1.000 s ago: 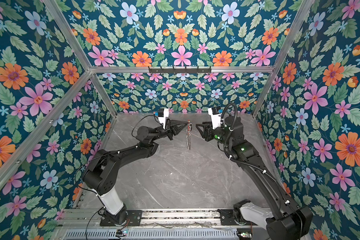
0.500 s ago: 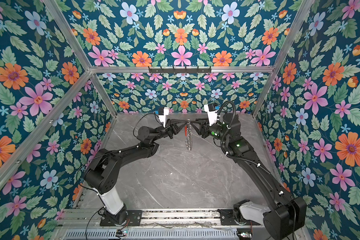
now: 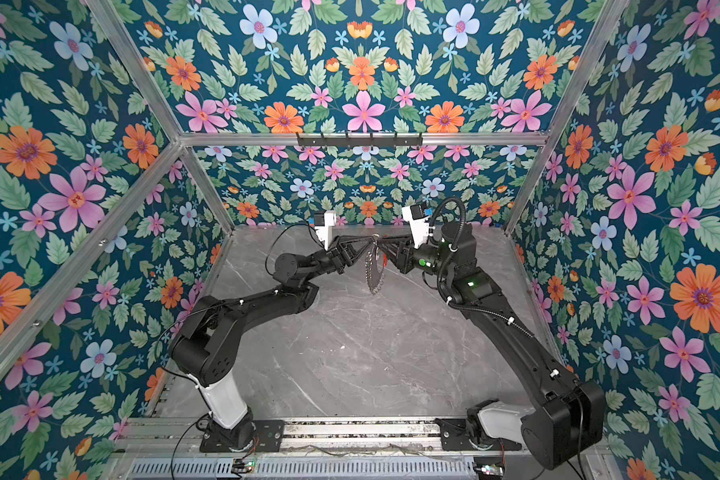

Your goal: Put the keys on the keyring

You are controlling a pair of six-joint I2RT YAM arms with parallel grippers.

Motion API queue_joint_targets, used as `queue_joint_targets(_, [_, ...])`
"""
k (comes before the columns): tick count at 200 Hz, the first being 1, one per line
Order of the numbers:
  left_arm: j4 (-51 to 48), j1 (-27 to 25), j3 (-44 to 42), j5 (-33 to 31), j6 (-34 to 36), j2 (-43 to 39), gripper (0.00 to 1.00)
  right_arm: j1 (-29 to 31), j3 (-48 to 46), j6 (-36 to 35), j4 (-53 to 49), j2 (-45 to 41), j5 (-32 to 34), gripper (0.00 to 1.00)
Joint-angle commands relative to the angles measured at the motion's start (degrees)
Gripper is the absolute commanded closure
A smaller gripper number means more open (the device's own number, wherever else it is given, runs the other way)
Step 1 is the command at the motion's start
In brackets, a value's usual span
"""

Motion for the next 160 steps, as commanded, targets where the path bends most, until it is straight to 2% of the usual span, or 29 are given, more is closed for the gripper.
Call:
queue_joint_targets(1, [3.9, 0.0, 0.6, 0.1, -1.3, 0.1, 1.0, 0.0, 0.4, 0.2, 3.1, 0.2, -1.5, 0.75])
queue_joint_targets(64, [4.0, -0.6, 1.4, 0.4, -1.9, 1.1, 1.0, 0.0, 0.9, 0.3, 3.5, 0.8, -2.1, 0.86])
queue_joint_targets(108, [4.1, -0.7, 1.5, 0.4, -1.7, 1.4, 1.0, 0.0, 1.7, -0.8, 2.2, 0.9, -1.8, 0.98])
queue_joint_targets(150, [4.0, -0.6, 0.7, 2.4, 3.5, 0.7, 1.0, 0.0, 2.8, -4.3, -1.3, 1.1, -0.4, 1.0])
queue_joint_targets(160, [4.0, -0.6, -0.4, 3.3, 7.0, -0.1, 0.9, 0.0, 3.0, -5.6, -2.6, 1.2, 0.2, 1.0])
